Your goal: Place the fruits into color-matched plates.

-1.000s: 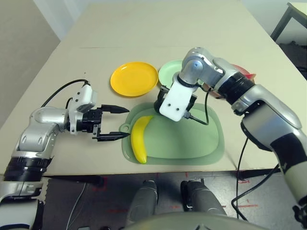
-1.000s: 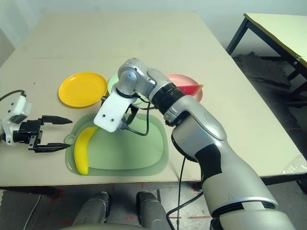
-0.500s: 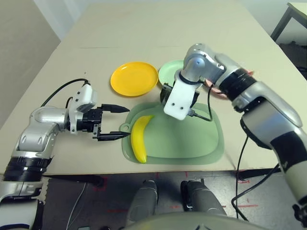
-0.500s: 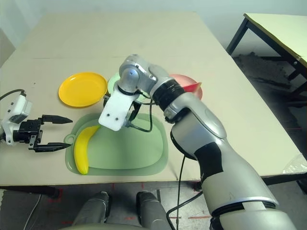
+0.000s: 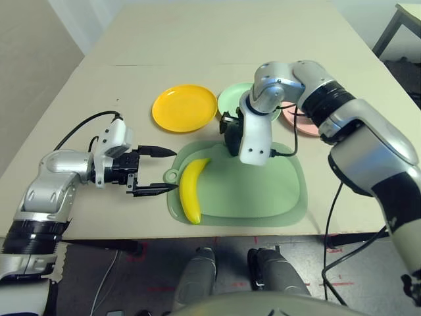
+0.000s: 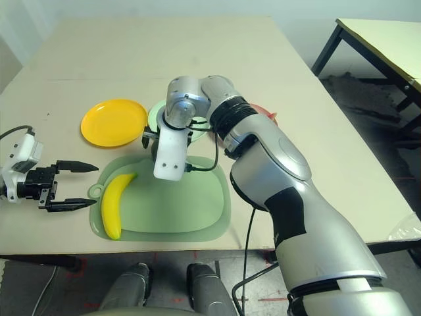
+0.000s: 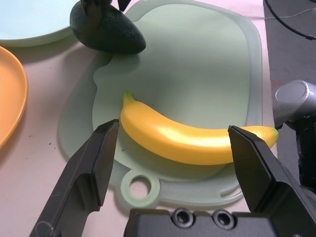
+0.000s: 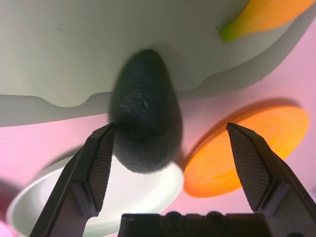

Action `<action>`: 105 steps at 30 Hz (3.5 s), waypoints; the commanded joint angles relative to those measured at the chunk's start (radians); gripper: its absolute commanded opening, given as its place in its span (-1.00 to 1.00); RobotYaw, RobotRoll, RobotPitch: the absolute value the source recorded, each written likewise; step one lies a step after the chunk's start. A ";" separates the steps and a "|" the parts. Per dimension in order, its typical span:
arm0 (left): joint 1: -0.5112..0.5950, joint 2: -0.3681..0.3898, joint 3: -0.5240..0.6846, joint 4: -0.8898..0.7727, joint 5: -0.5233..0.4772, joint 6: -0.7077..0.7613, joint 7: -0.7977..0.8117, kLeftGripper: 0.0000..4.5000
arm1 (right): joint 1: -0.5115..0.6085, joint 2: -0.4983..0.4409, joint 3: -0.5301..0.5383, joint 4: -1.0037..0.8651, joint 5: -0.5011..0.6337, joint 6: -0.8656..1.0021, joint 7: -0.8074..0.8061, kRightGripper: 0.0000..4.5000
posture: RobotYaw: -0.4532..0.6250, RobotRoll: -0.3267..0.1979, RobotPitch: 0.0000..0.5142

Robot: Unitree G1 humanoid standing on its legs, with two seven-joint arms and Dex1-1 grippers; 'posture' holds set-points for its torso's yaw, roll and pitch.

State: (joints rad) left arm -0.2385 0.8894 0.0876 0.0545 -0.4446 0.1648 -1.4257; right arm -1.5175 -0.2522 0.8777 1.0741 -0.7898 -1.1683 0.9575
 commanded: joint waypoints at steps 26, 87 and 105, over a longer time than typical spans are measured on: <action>0.063 -0.003 0.020 -0.077 -0.020 0.010 0.043 1.00 | -0.073 0.069 0.090 0.141 -0.213 -0.014 -0.230 0.99 | 0.19 0.25 -0.43; -0.003 -0.056 0.048 -0.030 -0.040 0.044 0.202 1.00 | -0.114 0.012 0.014 0.212 -0.145 0.152 -0.155 0.38 | 0.15 0.25 -0.45; 0.048 -0.067 0.074 -0.157 -0.064 0.156 0.294 1.00 | 0.007 0.009 0.170 0.327 -0.392 0.570 -0.537 0.38 | 0.21 0.25 -0.42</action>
State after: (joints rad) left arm -0.2061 0.8117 0.1457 -0.0831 -0.5089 0.3113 -1.1334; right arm -1.5291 -0.2399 1.0471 1.3931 -1.1843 -0.6049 0.4110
